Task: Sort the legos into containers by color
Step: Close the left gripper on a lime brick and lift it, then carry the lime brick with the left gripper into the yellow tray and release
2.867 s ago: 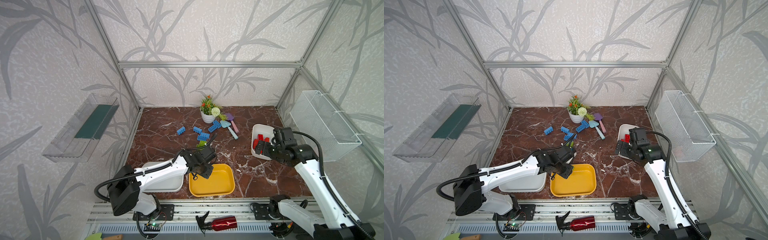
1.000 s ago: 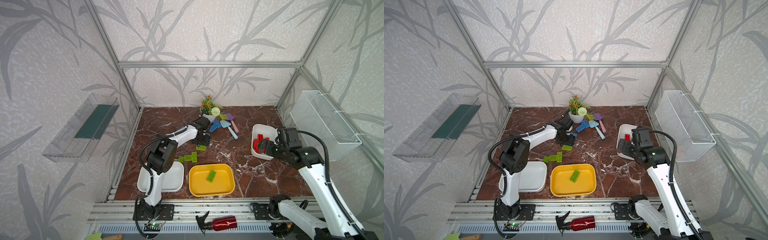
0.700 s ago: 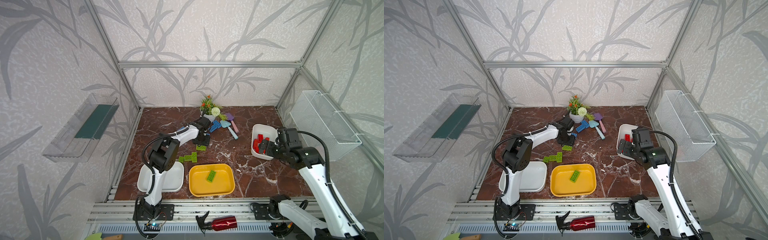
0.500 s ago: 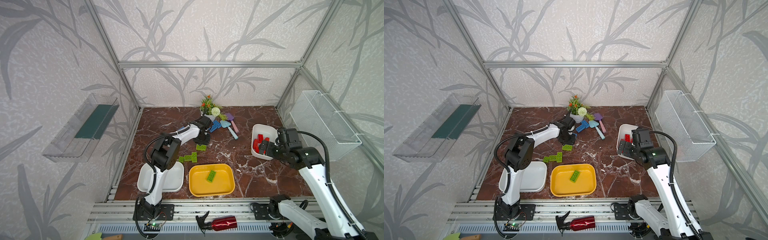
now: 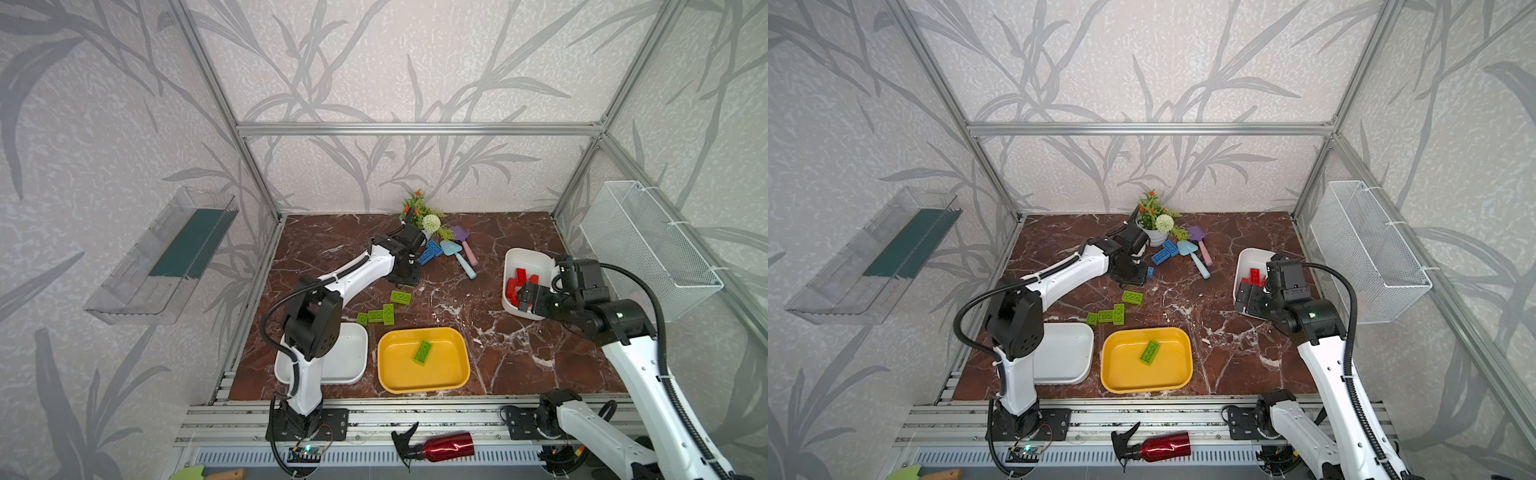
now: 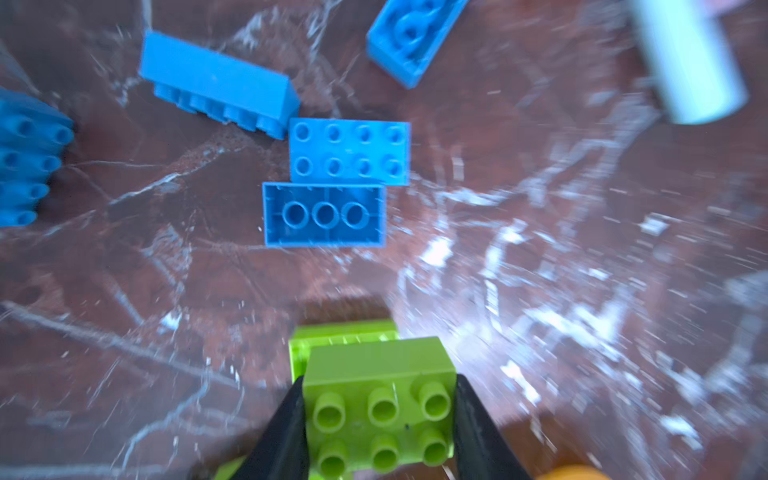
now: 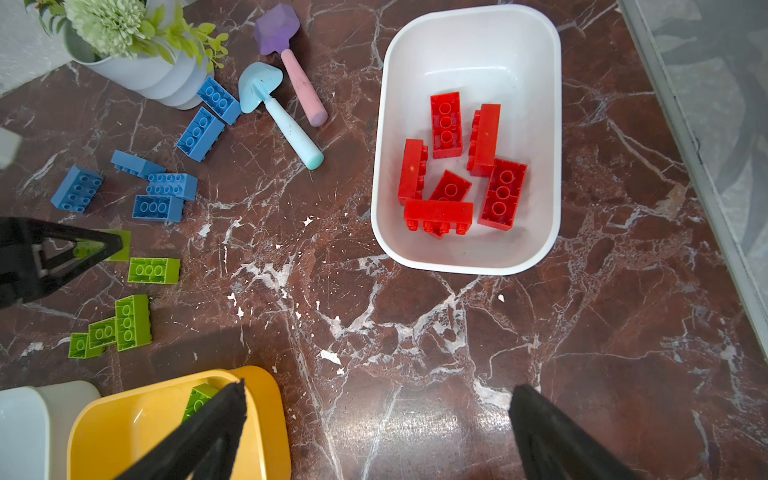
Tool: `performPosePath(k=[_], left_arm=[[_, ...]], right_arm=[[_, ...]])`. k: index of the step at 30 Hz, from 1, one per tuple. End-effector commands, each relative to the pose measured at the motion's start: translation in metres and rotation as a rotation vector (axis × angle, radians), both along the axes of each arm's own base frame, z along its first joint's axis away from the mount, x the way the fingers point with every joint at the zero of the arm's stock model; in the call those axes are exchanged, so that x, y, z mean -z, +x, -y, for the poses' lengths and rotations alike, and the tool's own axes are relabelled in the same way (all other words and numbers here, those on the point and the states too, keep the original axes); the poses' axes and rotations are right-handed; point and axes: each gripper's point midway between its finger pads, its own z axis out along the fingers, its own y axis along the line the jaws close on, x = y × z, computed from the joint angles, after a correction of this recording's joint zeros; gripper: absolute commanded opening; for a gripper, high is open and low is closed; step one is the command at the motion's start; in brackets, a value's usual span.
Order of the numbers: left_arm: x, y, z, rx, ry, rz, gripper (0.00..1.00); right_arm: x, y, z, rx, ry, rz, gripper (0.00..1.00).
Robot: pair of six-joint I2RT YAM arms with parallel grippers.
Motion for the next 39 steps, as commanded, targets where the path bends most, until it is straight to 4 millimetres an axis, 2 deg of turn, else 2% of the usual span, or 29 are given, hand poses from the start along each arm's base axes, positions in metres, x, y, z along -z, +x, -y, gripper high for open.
performPosePath(k=[1, 7, 10, 13, 16, 19, 24, 31, 32, 34, 35, 39], left_arm=[[-0.021, -0.026, -0.001, 0.025, -0.028, 0.006, 0.32], [-0.047, -0.088, 0.010, 0.097, -0.159, -0.009, 0.33], [-0.051, -0.122, 0.018, 0.149, -0.226, -0.042, 0.34], [-0.048, -0.150, 0.020, 0.204, -0.217, -0.050, 0.34], [-0.044, -0.167, 0.020, 0.234, -0.212, -0.045, 0.35], [-0.032, -0.183, 0.021, 0.263, -0.191, -0.060, 0.36], [-0.009, -0.199, 0.036, 0.293, -0.151, -0.077, 0.38], [0.018, -0.200, 0.068, 0.293, -0.112, -0.091, 0.42], [0.022, -0.201, 0.070, 0.295, -0.106, -0.096, 0.45], [0.031, -0.200, 0.073, 0.295, -0.084, -0.111, 0.64], [0.032, -0.199, 0.073, 0.293, -0.077, -0.111, 0.70], [0.025, -0.190, 0.071, 0.289, -0.041, -0.070, 0.82]], right_arm=[[-0.002, -0.007, 0.003, 0.042, 0.012, -0.008, 0.99], [-0.019, -0.018, 0.002, 0.062, -0.019, -0.035, 0.99], [-0.019, -0.028, -0.003, 0.068, -0.008, -0.036, 0.99], [-0.010, -0.039, -0.010, 0.072, 0.039, -0.050, 0.99], [0.000, -0.044, -0.012, 0.058, 0.053, -0.059, 0.99], [0.001, -0.047, -0.015, 0.030, 0.053, -0.073, 0.99], [0.002, -0.055, -0.017, -0.025, 0.040, -0.087, 0.99], [0.003, -0.067, -0.016, -0.071, 0.029, -0.090, 0.99], [0.002, -0.069, -0.016, -0.073, 0.026, -0.089, 0.99], [0.001, -0.073, -0.013, -0.076, 0.020, -0.083, 0.99], [-0.001, -0.074, -0.013, -0.079, 0.018, -0.081, 0.99], [-0.007, -0.078, -0.008, -0.081, -0.001, -0.066, 0.99]])
